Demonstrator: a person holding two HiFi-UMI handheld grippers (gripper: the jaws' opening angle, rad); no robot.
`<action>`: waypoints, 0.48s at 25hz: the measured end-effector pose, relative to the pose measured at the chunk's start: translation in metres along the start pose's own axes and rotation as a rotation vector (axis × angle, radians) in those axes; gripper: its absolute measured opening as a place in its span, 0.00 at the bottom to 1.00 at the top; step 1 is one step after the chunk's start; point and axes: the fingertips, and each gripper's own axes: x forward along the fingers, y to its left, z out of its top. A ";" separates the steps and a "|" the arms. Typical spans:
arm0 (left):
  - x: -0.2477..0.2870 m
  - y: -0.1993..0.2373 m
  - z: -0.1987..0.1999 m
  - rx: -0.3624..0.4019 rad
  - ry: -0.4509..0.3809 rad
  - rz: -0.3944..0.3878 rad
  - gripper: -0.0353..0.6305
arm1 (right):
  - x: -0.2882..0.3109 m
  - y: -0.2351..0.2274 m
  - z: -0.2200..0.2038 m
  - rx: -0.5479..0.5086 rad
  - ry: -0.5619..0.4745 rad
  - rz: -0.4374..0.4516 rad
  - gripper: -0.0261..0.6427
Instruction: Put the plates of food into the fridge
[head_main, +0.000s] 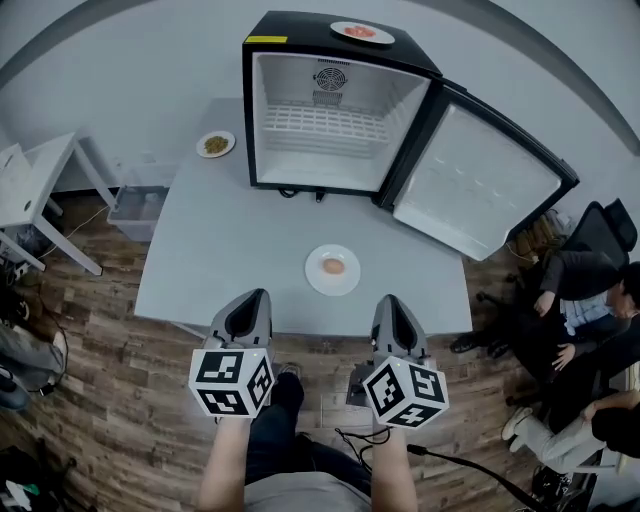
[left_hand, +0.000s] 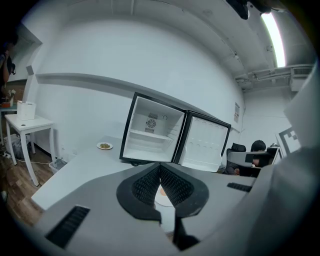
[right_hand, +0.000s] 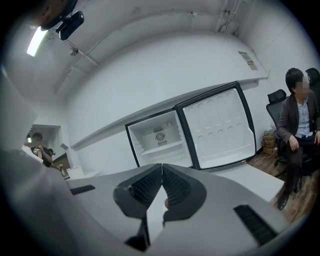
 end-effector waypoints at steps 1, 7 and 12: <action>0.009 0.004 0.003 -0.002 0.003 -0.004 0.06 | 0.010 0.000 0.002 0.000 0.002 -0.004 0.06; 0.066 0.038 0.024 -0.026 0.018 -0.014 0.06 | 0.078 0.011 0.013 -0.014 0.009 -0.007 0.06; 0.111 0.055 0.035 -0.033 0.052 -0.043 0.06 | 0.126 0.012 0.018 -0.021 0.028 -0.021 0.06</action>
